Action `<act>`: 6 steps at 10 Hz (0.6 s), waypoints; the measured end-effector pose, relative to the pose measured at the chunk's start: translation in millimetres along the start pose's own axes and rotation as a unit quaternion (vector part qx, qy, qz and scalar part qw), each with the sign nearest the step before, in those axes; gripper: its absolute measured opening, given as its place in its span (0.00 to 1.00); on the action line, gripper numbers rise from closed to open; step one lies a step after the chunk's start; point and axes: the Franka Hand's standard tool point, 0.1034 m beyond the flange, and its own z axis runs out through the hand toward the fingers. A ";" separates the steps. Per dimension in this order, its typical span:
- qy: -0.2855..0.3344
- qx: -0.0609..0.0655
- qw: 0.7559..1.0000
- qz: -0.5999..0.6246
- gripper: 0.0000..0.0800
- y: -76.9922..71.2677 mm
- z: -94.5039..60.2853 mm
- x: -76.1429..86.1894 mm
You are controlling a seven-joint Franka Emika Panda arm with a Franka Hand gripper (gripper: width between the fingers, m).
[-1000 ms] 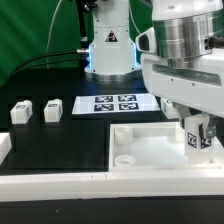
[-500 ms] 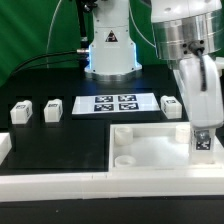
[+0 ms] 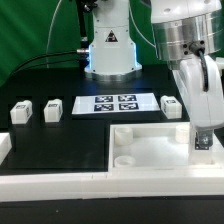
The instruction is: Assemble one leg
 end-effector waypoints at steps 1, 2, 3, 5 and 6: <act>0.000 0.000 0.997 -0.072 0.80 0.1 0.2 0.1; 0.000 -0.004 0.992 -0.122 0.80 1.9 1.4 0.0; 0.000 -0.006 0.982 -0.191 0.81 2.6 1.7 -0.4; 0.007 -0.019 0.953 -0.301 0.81 5.0 1.7 -3.8; 0.010 -0.025 0.935 -0.353 0.81 5.1 1.1 -5.4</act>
Offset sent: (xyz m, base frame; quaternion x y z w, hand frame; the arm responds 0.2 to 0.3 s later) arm -0.0026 -0.0008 -0.0004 -0.0480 0.0449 -0.3278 0.9425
